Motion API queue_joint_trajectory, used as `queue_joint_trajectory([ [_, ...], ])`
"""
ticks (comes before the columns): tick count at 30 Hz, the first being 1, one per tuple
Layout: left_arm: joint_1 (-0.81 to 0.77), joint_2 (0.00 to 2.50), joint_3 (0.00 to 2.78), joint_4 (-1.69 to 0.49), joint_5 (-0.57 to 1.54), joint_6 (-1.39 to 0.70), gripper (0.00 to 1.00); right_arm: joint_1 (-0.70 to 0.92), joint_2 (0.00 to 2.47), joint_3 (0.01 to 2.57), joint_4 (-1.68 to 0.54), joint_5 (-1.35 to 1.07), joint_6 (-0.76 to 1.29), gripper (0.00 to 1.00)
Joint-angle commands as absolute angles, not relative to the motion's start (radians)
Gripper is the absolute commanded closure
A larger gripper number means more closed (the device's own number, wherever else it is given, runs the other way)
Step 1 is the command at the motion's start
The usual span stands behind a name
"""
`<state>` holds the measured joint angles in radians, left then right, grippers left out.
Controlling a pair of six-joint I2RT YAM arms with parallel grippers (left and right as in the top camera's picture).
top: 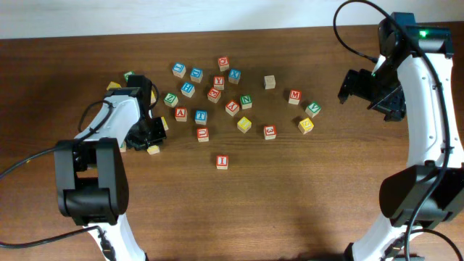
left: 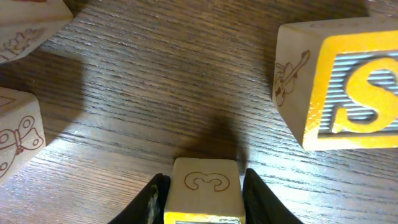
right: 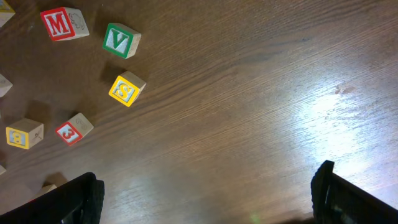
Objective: Spell out ICRA
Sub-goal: 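Lower the left gripper and close it on the C block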
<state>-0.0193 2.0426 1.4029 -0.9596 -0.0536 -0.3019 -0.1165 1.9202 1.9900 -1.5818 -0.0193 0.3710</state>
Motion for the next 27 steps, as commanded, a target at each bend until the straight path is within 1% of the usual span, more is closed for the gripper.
queue_joint_trajectory([
  [1,-0.019,2.049,1.42,-0.959,-0.06,-0.294,0.66,-0.118,1.927,1.999,-1.581,-0.018,0.382,0.02],
  [6,-0.019,2.049,1.42,-0.962,-0.056,-0.294,0.68,-0.118,1.927,1.999,-1.581,-0.018,0.382,0.02],
  [10,-0.019,2.049,1.42,-0.97,-0.057,-0.294,0.73,-0.118,1.927,1.999,-1.581,-0.018,0.382,0.02],
  [21,-0.019,2.049,1.42,-0.989,-0.041,-0.294,0.74,-0.118,1.927,1.999,-1.581,-0.018,0.382,0.02],
  [27,-0.019,2.049,1.422,-1.007,-0.041,-0.294,0.76,-0.118,1.927,1.999,-1.581,-0.018,0.382,0.02],
])
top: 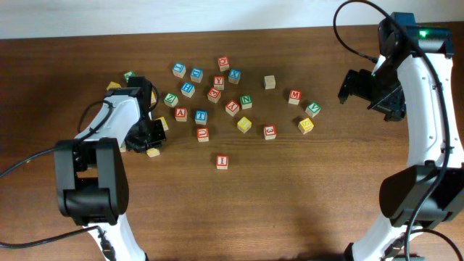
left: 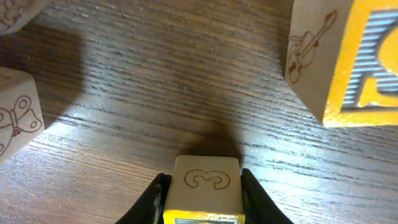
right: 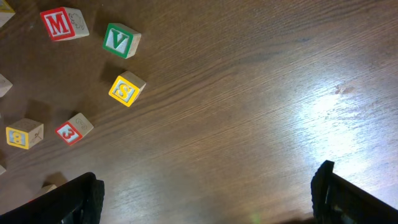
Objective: Spell out ICRA
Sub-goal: 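Lower the left gripper and close it on the C block, then carry the C block right and place it beside the I block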
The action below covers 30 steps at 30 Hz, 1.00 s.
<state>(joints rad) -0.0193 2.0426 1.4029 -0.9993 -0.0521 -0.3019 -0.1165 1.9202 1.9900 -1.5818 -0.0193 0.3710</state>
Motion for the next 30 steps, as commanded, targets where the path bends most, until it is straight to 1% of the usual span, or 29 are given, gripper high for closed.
queue_joint_trajectory([
  [1,-0.019,2.049,1.424,-1.013,-0.038,-0.294,0.76,-0.118,1.927,1.999,-1.581,-0.018,0.382,0.02],
  [8,-0.019,1.989,1.467,-1.055,0.103,-0.294,0.76,-0.118,1.927,1.999,-1.581,-0.018,0.382,0.02],
  [16,-0.041,1.742,1.467,-1.06,0.374,-0.299,0.77,-0.118,1.927,1.999,-1.581,-0.018,0.382,0.02],
  [19,-0.125,1.705,1.467,-1.059,0.397,-0.361,0.77,-0.118,1.927,1.999,-1.581,-0.018,0.383,0.02],
  [23,-0.292,1.718,1.467,-1.035,0.393,-0.456,0.8,-0.118,1.927,1.999,-1.581,-0.018,0.383,0.02],
  [30,-0.588,1.811,1.467,-1.007,0.109,-0.672,0.79,-0.118,1.927,1.999,-1.581,-0.018,0.383,0.02],
])
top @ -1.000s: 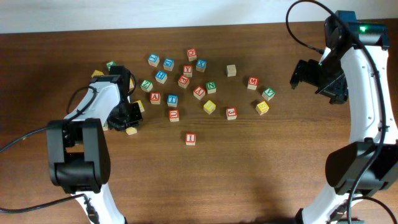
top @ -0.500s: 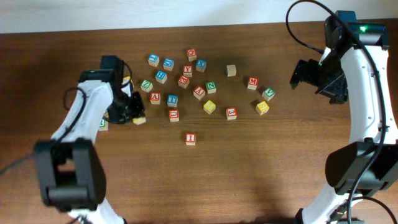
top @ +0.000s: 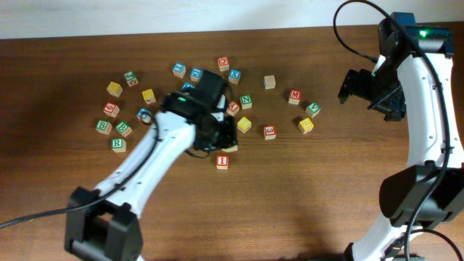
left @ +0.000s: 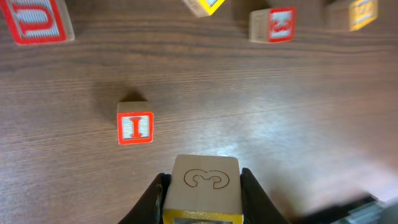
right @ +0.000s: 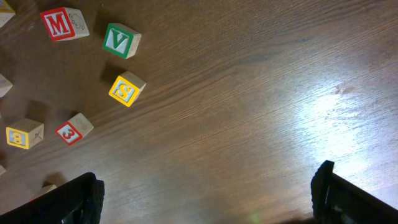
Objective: Spell out ICRA
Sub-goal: 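Carry the C block right and place it beside the I block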
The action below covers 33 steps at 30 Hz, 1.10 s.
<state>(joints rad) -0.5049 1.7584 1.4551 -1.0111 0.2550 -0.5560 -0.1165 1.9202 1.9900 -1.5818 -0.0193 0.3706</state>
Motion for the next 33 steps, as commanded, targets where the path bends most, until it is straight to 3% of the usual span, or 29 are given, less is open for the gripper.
queue_joint_trajectory([
  [1,-0.614,1.832,1.467,-1.007,0.074,-0.698,0.79,-0.118,1.927,1.999,-1.581,-0.018,0.382,0.02],
  [8,-0.764,2.019,1.467,-0.903,0.039,-0.756,0.8,-0.118,1.927,1.999,-1.581,-0.018,0.382,0.02],
  [18,-0.756,2.085,1.467,-0.895,-0.189,-0.759,0.8,-0.118,1.927,1.999,-1.581,-0.018,0.382,0.02],
  [33,-0.748,2.085,1.467,-0.959,-0.207,-0.77,0.79,-0.118,1.927,1.999,-1.581,-0.018,0.382,0.02],
])
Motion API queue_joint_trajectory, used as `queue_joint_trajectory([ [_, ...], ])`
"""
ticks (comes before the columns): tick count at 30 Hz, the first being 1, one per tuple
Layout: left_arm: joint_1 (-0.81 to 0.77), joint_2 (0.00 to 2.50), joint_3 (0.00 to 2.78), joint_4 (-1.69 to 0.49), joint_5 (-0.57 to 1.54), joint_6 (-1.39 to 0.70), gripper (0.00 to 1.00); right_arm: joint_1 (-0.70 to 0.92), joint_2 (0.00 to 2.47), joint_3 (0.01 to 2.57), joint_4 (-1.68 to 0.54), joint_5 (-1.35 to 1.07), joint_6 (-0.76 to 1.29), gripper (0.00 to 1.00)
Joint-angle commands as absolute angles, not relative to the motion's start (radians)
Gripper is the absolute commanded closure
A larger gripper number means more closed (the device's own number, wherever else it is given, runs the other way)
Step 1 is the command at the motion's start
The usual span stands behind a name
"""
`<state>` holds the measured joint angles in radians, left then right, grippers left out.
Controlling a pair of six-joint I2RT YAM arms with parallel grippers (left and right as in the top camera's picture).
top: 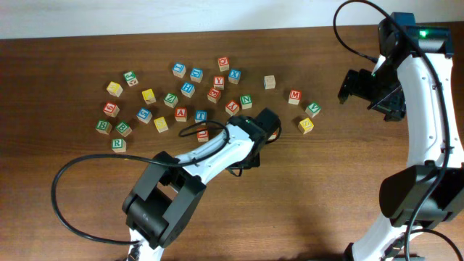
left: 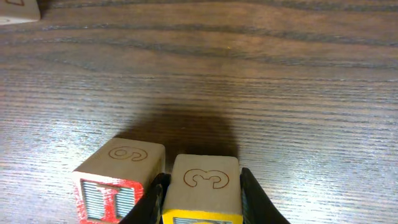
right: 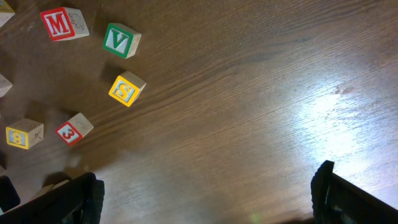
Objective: Spell out ICRA
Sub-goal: 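Carry the C block right and place it beside the I block, then hold the C block next to the I block and adjust alignment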
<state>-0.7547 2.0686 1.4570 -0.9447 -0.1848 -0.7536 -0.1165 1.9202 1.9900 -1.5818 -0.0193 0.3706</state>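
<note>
My left gripper [left: 202, 186] is shut on a yellow-faced block [left: 205, 180] with a "3" outline burnt into its wooden side; its letter is hidden. The block is low, level with the red I block [left: 118, 186] and tight against that block's right side. Overhead, the left gripper [top: 243, 156] and arm cover both blocks. A red A block [top: 180, 114] lies in the scattered pile. My right gripper [top: 370, 90] hangs open and empty at the far right, its fingers wide apart over bare wood [right: 208, 199].
Many letter blocks lie scattered across the back middle of the table [top: 217, 80] and to the left [top: 116, 127]. Toward the right lie a red M [right: 64, 23], a green V [right: 121, 39], a yellow S [right: 127, 89] and a red 3 [right: 73, 129].
My left gripper was above the table with the I block ahead to its left. Now it is low, the held block pressed beside the I's right side. The right arm has not moved.
My left gripper was shut on the yellow-faced block among the left-hand blocks at the two oldest moments. Then it held the block over the middle of the table near the I. Now the block sits level beside the I.
</note>
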Motion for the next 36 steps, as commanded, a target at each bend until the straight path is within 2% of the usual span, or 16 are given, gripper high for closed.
queue_joint_trajectory([
  [1,-0.748,2.085,1.467,-0.962,-0.207,-0.77,0.79,-0.118,1.927,1.999,-1.581,-0.018,0.383,0.01],
  [36,-0.715,2.085,1.467,-0.978,-0.173,-0.77,0.79,-0.118,1.927,1.999,-1.581,-0.018,0.382,0.02],
])
